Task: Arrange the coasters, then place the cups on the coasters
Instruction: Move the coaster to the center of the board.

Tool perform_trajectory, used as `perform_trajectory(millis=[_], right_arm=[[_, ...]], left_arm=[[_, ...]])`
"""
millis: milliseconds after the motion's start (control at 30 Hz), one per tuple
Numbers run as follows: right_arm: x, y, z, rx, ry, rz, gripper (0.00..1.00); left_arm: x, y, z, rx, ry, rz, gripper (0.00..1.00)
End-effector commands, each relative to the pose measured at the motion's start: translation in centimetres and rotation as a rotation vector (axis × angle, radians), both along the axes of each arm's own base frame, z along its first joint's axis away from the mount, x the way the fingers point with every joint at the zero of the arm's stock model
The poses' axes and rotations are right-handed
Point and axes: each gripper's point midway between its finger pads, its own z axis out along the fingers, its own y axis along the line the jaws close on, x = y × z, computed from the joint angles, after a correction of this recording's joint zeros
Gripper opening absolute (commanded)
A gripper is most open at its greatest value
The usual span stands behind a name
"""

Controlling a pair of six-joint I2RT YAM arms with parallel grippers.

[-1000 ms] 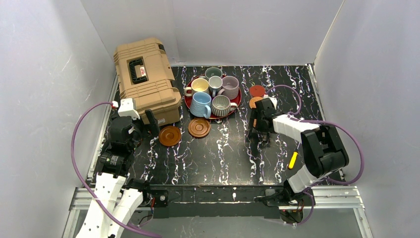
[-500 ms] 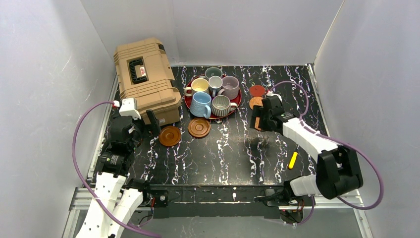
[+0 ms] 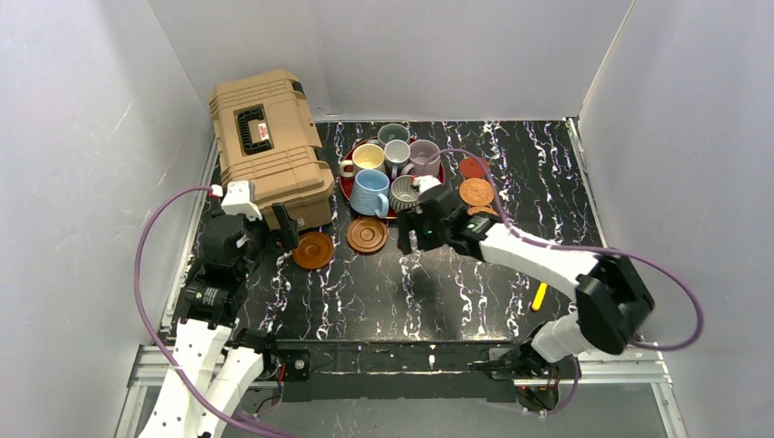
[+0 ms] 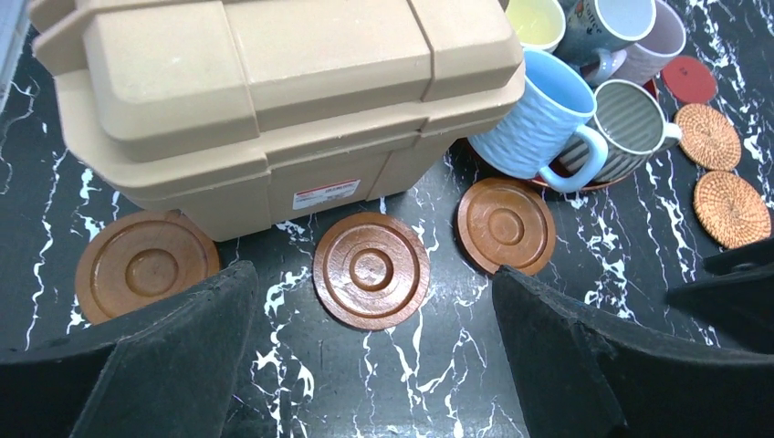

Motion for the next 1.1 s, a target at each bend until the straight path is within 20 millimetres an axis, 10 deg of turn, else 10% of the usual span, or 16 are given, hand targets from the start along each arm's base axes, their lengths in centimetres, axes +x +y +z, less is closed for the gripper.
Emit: perform_trajectory(millis=[0,400,1067], right_arm=[[0.3,7.4,2.0,0.068,-0.089,0.144,0.83],[2.0,17.2,-2.7,-0.036,-0.072,0.271,0.75],[3.5,15.9,-7.7,-0.172,-0.042,0.222,0.70]], left_arm=[[-0.3,0.8,1.0,0.007,-0.040,0.044,0.99],[-0.1,-0.1,1.1,-0.002,-0.046,-0.010,0.99],[0.0,-1.2,1.1,-0.008,-0.051,-0.077,0.99]])
